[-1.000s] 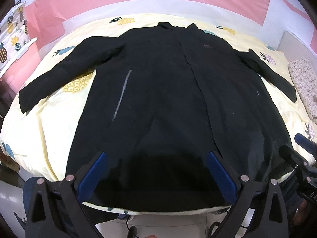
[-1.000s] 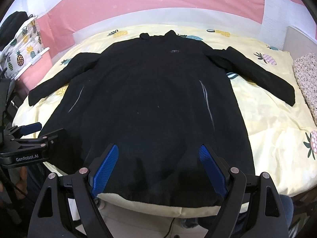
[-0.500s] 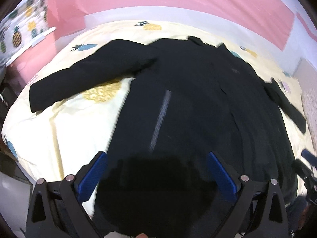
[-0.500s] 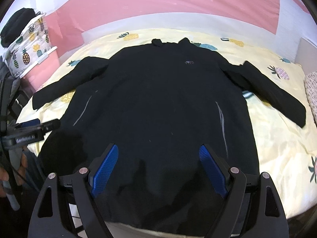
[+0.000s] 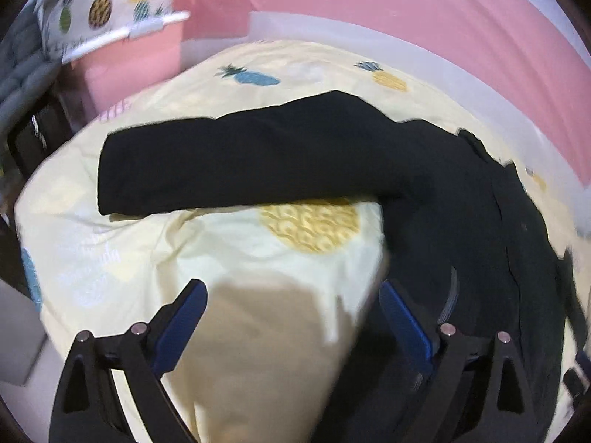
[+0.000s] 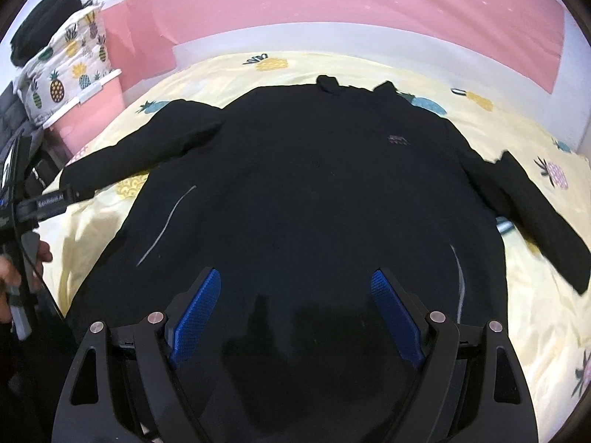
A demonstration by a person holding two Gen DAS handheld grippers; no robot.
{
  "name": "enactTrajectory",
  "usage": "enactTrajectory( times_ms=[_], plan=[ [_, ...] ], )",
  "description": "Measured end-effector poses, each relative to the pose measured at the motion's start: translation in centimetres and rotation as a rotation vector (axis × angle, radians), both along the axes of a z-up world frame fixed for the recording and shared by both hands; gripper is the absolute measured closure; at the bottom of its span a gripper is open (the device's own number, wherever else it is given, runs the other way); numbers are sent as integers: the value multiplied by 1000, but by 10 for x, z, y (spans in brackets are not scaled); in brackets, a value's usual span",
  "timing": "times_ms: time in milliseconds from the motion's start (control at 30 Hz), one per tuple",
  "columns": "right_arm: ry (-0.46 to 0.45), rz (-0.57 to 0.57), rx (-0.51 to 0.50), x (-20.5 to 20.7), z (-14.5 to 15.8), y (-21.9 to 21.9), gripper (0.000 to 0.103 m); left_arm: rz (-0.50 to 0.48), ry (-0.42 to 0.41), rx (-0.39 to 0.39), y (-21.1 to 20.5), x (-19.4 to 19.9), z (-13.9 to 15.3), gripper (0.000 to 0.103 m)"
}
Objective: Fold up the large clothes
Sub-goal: 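Reach the left tool to the coat sleeve cuff and grasp it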
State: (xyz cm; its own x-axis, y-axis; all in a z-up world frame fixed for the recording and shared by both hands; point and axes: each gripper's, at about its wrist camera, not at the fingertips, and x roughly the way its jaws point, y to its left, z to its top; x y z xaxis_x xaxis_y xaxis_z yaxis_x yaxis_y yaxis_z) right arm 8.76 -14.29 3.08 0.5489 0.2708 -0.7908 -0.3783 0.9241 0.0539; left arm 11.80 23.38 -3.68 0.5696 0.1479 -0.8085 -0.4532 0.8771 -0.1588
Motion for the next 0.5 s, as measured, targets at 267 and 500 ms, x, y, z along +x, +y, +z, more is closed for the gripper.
enactTrajectory(
  times_ms=[267,500],
  plan=[
    [6,51,-22,28,-8,34,19,214,-23,-155,86,5,-33,12],
    [31,50,-43,45,-21,41,19,351,-49,-244,129,9,-60,24]
  ],
)
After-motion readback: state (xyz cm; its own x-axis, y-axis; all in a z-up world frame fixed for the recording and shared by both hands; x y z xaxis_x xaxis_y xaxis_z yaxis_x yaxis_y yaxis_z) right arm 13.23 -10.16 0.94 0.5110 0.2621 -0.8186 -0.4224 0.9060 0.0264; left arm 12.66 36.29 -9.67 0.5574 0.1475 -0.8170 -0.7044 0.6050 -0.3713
